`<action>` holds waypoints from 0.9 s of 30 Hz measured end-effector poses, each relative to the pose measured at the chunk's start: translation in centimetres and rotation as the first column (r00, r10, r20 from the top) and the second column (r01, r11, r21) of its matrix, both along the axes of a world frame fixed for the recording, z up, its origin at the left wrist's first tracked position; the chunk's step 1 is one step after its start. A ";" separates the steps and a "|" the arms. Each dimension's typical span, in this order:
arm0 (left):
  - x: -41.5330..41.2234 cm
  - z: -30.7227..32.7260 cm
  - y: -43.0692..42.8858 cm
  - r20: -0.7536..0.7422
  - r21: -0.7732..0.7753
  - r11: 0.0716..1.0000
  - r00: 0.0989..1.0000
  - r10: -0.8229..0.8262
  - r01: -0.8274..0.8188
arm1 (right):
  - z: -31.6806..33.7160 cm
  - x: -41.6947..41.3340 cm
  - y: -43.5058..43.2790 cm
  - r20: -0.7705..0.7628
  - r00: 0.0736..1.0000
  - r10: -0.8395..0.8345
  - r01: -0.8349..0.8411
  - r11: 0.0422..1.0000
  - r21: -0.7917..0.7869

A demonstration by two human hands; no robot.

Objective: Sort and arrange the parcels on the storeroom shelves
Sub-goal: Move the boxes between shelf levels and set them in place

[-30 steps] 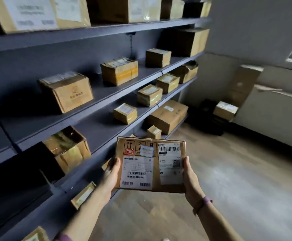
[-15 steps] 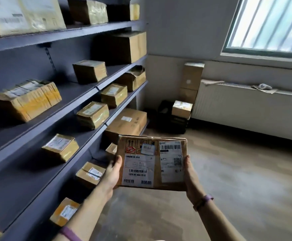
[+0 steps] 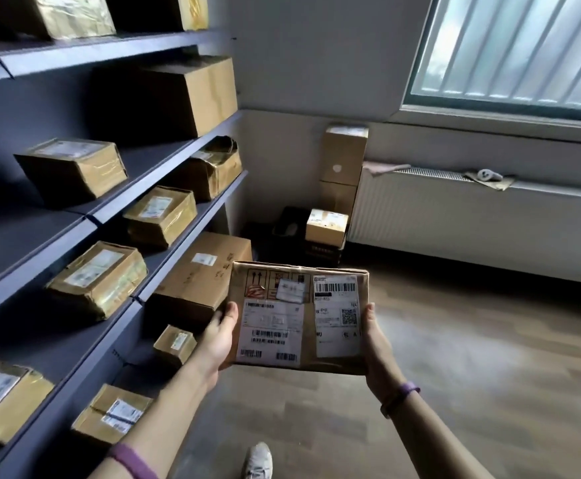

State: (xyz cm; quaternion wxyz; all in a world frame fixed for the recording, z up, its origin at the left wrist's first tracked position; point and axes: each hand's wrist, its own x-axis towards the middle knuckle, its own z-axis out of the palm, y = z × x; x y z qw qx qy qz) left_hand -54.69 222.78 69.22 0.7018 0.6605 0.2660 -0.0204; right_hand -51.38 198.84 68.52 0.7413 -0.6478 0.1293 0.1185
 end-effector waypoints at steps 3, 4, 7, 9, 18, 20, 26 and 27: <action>5.6 -0.9 1.1 0.001 -0.014 0.999 0.999 -0.039 0.039 | -0.7 4.9 0.7 -0.010 1.000 -0.024 0.024 1.000 0.009; 7.7 -1.1 1.4 0.000 -0.023 0.998 0.999 -0.051 0.051 | -1.0 6.8 1.0 -0.009 0.999 -0.035 0.035 0.999 0.008; 14.3 -1.6 2.3 -0.013 -0.027 0.996 0.996 -0.088 0.088 | -1.5 12.8 1.8 -0.009 0.998 -0.066 0.066 0.998 0.006; 19.0 -1.6 2.9 0.000 -0.027 0.993 0.993 -0.116 0.116 | -1.4 17.0 2.5 -0.024 0.995 -0.094 0.094 0.996 0.000; 37.5 -0.6 3.8 0.002 0.017 0.976 0.976 -0.216 0.216 | -0.8 33.0 3.1 -0.079 0.969 -0.234 0.236 0.972 0.020; 41.2 -0.8 3.5 -0.002 0.008 0.972 0.972 -0.235 0.235 | -1.0 36.4 2.8 -0.095 0.960 -0.265 0.268 0.963 0.018; 52.9 -2.1 1.4 -0.008 -0.002 0.971 0.971 -0.239 0.239 | -3.0 48.0 0.7 -0.104 0.950 -0.294 0.299 0.953 0.038; 55.1 -2.4 1.0 -0.010 -0.005 0.971 0.971 -0.240 0.240 | -3.3 50.3 0.3 -0.102 0.950 -0.294 0.299 0.954 0.035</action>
